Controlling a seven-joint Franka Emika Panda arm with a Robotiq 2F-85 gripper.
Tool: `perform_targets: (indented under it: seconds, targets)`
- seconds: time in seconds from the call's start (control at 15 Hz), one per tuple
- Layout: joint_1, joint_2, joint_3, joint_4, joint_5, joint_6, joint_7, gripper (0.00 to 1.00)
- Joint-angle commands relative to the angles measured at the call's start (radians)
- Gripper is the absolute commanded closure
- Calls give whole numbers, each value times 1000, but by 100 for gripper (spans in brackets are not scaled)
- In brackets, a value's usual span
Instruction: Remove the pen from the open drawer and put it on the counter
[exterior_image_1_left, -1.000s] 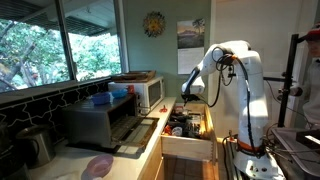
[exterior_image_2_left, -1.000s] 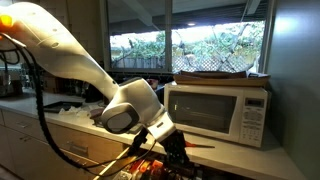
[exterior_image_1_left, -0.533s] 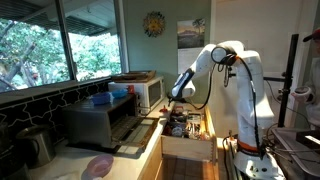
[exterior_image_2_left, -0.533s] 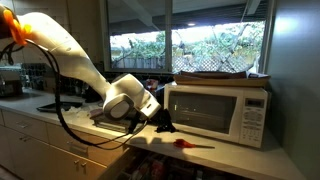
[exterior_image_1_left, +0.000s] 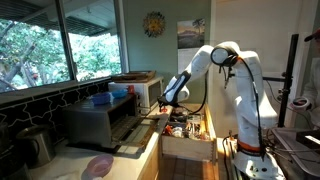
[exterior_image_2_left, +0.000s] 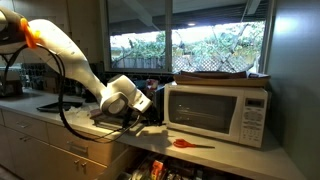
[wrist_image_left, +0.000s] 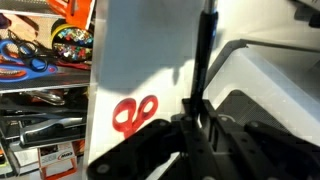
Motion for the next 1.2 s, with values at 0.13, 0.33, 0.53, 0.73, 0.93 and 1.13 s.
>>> perform_targets:
  seconds: [0.13, 0.33, 0.53, 0.73, 0.93, 1.13]
  targets:
    - [43, 101, -17, 40, 3, -24, 18, 97]
    - [12, 137, 15, 62, 16, -37, 21, 97]
    - [-17, 167, 40, 93, 24, -58, 23, 97]
    - [-31, 192, 40, 120, 25, -86, 26, 61]
    - [-37, 173, 13, 116, 18, -91, 22, 39]
    - [-47, 85, -31, 64, -16, -95, -29, 17]
